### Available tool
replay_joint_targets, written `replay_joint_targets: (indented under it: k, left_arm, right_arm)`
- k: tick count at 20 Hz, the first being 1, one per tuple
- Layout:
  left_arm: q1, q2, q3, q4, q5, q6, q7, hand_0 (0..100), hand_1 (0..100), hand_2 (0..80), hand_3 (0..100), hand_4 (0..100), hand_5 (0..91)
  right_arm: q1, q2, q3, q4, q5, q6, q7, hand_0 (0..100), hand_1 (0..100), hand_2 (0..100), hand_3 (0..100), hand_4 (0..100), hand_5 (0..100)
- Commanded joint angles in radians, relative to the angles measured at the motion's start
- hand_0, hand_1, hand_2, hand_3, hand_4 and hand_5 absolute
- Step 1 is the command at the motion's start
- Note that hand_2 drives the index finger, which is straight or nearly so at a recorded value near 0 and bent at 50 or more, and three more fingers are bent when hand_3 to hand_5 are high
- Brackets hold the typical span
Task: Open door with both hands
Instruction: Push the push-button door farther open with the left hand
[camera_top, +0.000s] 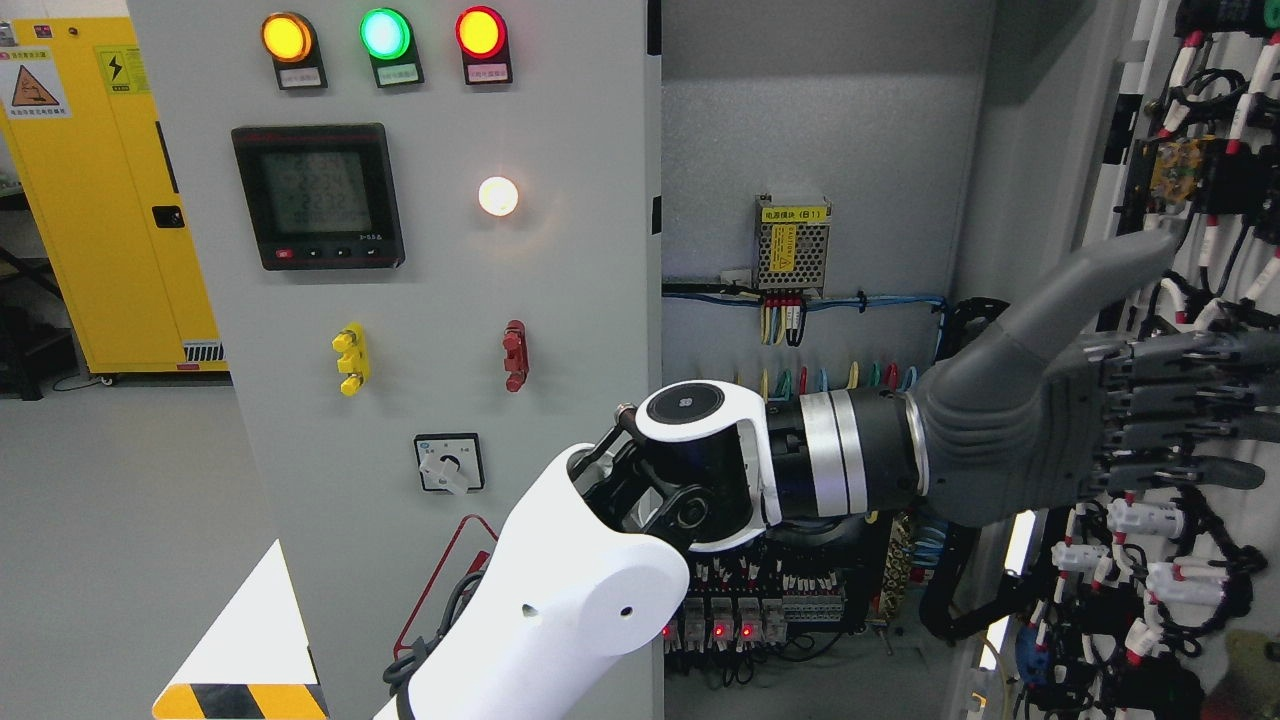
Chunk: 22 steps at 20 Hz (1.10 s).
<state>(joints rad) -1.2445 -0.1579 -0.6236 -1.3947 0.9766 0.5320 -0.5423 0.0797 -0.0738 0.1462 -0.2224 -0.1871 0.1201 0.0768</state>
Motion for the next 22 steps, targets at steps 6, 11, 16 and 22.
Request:
replay_joint_targets:
  k: [6,11,16,22]
  left_arm:
    - [-0.003,-0.023,-0.074,-0.064,0.014,-0.012,0.064,0,0,0.0,0,0,0.0]
    - [-0.009,-0.022,-0.111,-0.069,0.033,-0.021,0.102,0,0,0.0,0,0,0.0]
    - [-0.047,-0.025,-0.183,-0.05,0.048,-0.104,0.123,0,0,0.0,0,0,0.0]
    - [-0.058,-0.026,-0.243,-0.029,0.071,-0.139,0.127,0,0,0.0,0,0,0.0]
  right_arm:
    - [0.0,0.003,0.001,0.0,0.0,0.001,0.0,22,1,0,0,0,0]
    - [-0.001,0.005,0.001,0.0,0.0,0.0,0.0,22,1,0,0,0,0]
    - [-0.001,0.003,-0.001,0.0,0.0,0.0,0.001,22,1,0,0,0,0]
    - [-0.001,0.005,0.0,0.0,0.0,0.001,0.0,22,1,0,0,0,0]
